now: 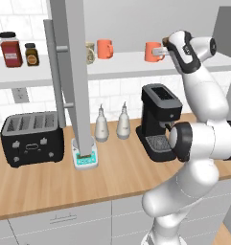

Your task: Gather all objects into one cabinet and sort the glasses and bowls to opposite sides.

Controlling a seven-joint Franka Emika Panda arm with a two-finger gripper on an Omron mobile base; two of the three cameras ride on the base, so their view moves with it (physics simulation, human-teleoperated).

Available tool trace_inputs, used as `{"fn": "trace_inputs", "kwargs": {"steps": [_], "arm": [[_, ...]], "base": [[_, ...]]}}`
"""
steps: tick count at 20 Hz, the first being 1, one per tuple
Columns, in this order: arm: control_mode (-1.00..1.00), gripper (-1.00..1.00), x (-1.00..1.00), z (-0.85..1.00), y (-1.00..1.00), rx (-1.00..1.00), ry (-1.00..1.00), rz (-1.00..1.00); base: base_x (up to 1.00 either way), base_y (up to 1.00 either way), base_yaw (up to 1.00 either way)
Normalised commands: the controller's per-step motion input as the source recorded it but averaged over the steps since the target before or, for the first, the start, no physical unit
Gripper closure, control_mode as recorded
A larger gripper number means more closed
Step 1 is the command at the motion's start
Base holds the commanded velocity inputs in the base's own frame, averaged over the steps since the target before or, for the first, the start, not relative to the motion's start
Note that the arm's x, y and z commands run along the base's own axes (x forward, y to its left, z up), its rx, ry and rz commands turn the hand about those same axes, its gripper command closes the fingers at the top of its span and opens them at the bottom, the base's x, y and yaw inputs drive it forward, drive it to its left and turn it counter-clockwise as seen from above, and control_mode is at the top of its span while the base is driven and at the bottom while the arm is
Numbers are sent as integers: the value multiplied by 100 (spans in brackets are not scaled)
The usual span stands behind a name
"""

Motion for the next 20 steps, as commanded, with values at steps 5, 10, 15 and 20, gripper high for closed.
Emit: {"fn": "trace_inputs", "kwargs": {"steps": [5,10,15,20], "arm": [[-100,100,0,-11,28,0,0,0],[-100,100,0,-3,21,0,0,0],[-100,100,0,0,9,0,0,0],[-100,100,0,0,0,0,0,0]], "base": [[0,0,0],[0,0,0],[0,0,0],[0,0,0]]}}
